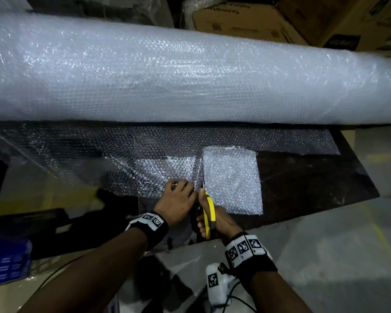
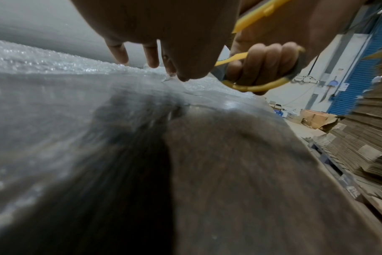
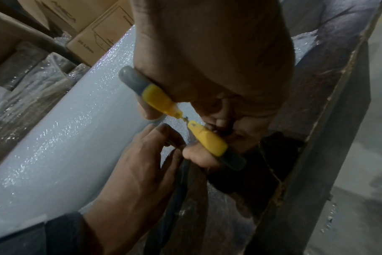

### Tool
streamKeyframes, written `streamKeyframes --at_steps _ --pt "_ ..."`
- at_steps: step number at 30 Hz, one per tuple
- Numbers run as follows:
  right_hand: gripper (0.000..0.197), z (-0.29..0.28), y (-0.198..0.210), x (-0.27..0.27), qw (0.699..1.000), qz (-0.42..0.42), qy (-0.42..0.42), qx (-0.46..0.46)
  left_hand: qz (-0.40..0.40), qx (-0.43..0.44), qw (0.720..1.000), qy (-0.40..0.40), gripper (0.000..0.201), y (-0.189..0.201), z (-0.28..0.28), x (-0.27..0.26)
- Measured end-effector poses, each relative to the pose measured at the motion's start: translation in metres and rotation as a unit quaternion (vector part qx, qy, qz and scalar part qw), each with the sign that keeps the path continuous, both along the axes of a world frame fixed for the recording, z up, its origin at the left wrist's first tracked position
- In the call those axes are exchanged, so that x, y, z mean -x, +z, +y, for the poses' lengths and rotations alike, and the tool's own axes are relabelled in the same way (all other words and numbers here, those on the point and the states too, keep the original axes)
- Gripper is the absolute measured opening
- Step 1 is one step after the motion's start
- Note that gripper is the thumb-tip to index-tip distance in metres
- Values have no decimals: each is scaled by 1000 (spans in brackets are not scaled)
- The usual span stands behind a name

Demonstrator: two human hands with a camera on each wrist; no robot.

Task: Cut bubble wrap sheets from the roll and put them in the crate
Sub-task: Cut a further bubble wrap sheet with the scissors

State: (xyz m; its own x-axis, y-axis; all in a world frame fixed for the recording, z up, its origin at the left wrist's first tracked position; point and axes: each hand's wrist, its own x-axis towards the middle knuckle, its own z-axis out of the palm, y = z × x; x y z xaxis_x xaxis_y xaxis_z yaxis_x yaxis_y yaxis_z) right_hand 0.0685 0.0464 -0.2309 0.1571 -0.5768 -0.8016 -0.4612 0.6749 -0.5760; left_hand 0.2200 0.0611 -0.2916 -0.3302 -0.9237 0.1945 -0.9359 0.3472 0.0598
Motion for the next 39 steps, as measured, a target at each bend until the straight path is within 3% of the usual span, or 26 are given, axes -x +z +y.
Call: streamKeyframes --at_steps 7,14,22,31,39 --pt "74 -3 -3 -3 999 18 -15 32 19 19 1000 -1 39 1 2 -1" --pt "98 -12 -5 -7 1000 28 4 3 21 25 999 2 35 1 2 -1" --pt "75 -12 -3 -1 999 23 0 41 27 33 999 8 37 5 3 0" --pt "88 -20 3 -6 999 19 -24 -35 10 16 1000 10 20 2 3 -2" --pt "87 -20 -1 -3 999 8 -31 -8 17 13 1000 14 33 1 2 -1"
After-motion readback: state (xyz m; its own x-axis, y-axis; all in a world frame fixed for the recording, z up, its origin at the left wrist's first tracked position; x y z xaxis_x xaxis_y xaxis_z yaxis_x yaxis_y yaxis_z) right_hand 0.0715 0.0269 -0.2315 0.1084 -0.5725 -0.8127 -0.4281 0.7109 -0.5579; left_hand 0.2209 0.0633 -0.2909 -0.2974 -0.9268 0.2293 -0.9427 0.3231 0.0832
